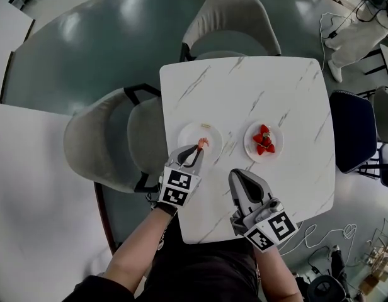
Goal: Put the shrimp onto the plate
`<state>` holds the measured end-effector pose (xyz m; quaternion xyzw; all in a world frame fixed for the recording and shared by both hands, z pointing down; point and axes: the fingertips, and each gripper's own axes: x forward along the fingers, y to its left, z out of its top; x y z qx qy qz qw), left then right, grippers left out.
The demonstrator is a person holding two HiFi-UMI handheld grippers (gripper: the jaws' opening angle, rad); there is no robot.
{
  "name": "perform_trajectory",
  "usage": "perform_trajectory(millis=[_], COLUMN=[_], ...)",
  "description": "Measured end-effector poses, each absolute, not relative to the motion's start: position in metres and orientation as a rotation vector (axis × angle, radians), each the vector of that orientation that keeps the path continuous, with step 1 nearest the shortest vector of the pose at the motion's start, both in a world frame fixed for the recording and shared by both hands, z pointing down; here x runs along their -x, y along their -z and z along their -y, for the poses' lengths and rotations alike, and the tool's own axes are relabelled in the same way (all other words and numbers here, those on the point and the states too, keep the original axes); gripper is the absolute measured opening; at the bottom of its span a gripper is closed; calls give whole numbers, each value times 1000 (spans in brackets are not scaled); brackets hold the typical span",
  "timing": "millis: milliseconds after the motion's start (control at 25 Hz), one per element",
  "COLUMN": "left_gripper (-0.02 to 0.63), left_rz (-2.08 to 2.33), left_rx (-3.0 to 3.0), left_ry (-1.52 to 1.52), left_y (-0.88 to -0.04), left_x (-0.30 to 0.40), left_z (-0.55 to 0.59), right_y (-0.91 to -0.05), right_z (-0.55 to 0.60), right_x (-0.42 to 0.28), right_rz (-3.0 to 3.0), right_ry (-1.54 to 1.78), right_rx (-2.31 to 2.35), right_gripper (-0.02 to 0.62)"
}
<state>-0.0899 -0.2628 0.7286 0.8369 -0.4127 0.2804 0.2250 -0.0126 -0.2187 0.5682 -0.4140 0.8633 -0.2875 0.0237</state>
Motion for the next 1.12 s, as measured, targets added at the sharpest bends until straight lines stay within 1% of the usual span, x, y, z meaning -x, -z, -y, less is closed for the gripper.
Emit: perform_trajectory(millis=[320, 640, 920, 1040, 1120], left_gripper=[57, 57, 57, 57, 57], left_rz=[1083, 1074, 1095, 1126, 1125], left_rx=[-2232, -2181, -2149, -2164, -2209], left_ry=[-968, -1064, -1097, -1058, -969], left_y=[-755, -765, -762, -741, -715], left_x=[90, 90, 94, 95, 90], left_z=[263, 265, 264, 260, 254], right_y=[-571, -564, -555, -550, -543], right_z=[217, 216, 212, 210, 208], right_x=[4, -3, -9, -10, -10], right_rz=[-2644, -2631, -2629, -2634, -2640], right_ry=[914, 911, 907, 914, 915], right_rx=[1315, 1320, 1310, 1299, 1286], right_gripper=[2, 2, 2, 2, 2])
